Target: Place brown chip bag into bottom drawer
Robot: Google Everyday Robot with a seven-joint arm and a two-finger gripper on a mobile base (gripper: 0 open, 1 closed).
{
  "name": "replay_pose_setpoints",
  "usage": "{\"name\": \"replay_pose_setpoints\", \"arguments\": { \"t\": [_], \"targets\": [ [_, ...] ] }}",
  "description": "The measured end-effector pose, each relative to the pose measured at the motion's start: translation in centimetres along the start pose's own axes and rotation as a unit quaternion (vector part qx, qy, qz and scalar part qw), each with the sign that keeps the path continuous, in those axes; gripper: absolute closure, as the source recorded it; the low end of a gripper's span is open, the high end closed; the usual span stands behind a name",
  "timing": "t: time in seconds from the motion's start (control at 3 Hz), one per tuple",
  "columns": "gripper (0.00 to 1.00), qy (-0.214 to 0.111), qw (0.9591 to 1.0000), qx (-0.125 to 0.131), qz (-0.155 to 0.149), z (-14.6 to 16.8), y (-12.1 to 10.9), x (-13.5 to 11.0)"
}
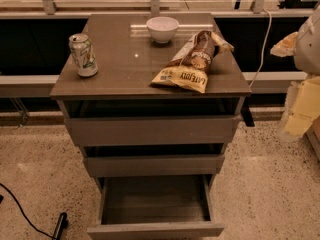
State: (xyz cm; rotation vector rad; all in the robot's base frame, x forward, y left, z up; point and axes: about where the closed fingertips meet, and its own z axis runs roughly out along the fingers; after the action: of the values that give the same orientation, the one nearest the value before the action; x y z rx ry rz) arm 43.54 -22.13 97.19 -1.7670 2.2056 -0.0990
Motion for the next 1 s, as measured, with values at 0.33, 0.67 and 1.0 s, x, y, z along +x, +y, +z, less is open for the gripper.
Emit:
{"name": "replay_pose_setpoints", "arguments": {
  "t": [0.33,0.67,1.0],
  "targets": [
    [0.00,0.031,0.9924,0.049,-0.109,2.31,-4.85,-1.88],
    [0.00,0.044,0.9920,0.053,-0.106,1.96,-4.91,-0.99],
    [0.00,0.042,0.9922,0.052,-0.106,1.96,-4.84,-1.16]
  ]
}}
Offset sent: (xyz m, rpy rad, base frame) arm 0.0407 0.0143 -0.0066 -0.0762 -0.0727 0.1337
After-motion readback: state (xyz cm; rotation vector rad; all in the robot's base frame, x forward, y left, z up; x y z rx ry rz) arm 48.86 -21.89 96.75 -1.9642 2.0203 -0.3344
